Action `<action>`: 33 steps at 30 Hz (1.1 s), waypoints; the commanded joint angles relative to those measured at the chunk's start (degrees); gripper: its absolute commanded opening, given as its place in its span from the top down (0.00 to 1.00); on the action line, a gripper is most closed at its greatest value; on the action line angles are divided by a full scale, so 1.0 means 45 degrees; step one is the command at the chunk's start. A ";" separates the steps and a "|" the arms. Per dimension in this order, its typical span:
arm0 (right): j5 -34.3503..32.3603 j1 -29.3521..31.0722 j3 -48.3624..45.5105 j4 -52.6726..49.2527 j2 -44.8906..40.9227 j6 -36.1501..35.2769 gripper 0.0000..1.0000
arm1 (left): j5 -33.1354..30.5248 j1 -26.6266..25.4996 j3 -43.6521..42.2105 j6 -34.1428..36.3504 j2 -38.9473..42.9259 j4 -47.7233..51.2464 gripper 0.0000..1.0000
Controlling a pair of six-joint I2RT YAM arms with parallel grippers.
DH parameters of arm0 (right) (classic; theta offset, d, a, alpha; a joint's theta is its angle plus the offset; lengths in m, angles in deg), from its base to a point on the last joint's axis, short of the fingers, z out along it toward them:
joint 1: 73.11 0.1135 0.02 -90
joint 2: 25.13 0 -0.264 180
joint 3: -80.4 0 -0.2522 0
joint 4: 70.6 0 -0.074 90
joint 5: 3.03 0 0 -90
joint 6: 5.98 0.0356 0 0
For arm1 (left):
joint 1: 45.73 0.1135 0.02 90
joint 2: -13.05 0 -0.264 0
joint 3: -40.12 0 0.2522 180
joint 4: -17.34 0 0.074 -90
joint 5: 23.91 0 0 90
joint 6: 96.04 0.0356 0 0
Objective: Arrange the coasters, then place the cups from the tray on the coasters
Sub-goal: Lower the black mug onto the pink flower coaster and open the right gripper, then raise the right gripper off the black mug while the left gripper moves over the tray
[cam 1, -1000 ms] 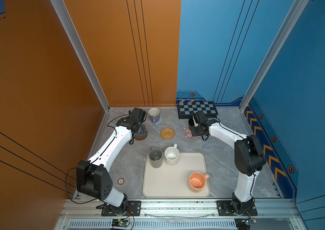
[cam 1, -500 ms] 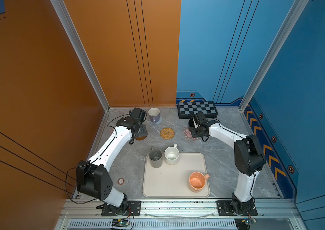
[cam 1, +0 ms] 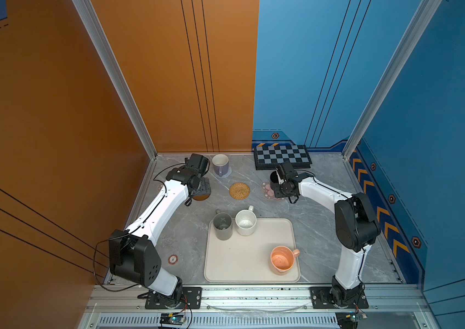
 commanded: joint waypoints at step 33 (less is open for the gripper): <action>-0.0722 0.0299 -0.2000 -0.1791 -0.5461 -0.0503 0.55 | 0.1008 -0.2662 0.0200 0.0110 0.2339 0.0329 0.02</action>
